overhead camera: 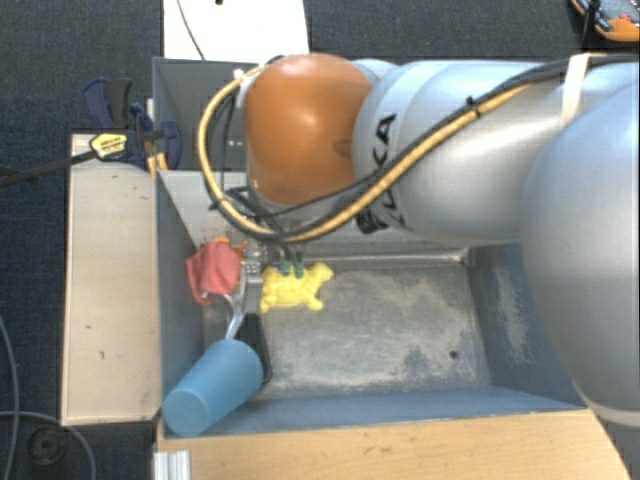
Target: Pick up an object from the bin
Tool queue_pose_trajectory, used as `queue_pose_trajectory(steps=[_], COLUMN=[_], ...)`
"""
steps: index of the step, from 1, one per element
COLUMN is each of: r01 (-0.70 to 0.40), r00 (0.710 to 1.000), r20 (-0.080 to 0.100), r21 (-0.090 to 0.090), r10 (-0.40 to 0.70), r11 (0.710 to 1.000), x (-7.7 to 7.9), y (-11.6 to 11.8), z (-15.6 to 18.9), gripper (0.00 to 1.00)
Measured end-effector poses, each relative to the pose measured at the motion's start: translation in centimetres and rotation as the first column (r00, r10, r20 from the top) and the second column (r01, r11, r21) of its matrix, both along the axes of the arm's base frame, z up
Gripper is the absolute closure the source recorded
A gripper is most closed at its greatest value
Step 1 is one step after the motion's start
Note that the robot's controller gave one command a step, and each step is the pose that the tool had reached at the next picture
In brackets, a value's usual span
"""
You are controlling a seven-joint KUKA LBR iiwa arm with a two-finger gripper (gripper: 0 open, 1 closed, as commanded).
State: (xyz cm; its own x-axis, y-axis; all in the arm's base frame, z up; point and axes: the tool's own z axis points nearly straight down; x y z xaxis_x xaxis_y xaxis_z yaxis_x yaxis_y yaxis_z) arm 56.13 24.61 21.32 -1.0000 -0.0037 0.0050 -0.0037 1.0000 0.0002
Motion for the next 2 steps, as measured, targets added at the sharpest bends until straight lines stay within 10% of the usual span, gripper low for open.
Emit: queue_pose_trajectory(steps=[2], r01=[0.059], r00=[0.998], r20=[0.013], r21=[0.005], r10=[-0.059], r11=[0.998], x=[0.4], y=[-0.6], z=[-4.7], gripper=[0.0])
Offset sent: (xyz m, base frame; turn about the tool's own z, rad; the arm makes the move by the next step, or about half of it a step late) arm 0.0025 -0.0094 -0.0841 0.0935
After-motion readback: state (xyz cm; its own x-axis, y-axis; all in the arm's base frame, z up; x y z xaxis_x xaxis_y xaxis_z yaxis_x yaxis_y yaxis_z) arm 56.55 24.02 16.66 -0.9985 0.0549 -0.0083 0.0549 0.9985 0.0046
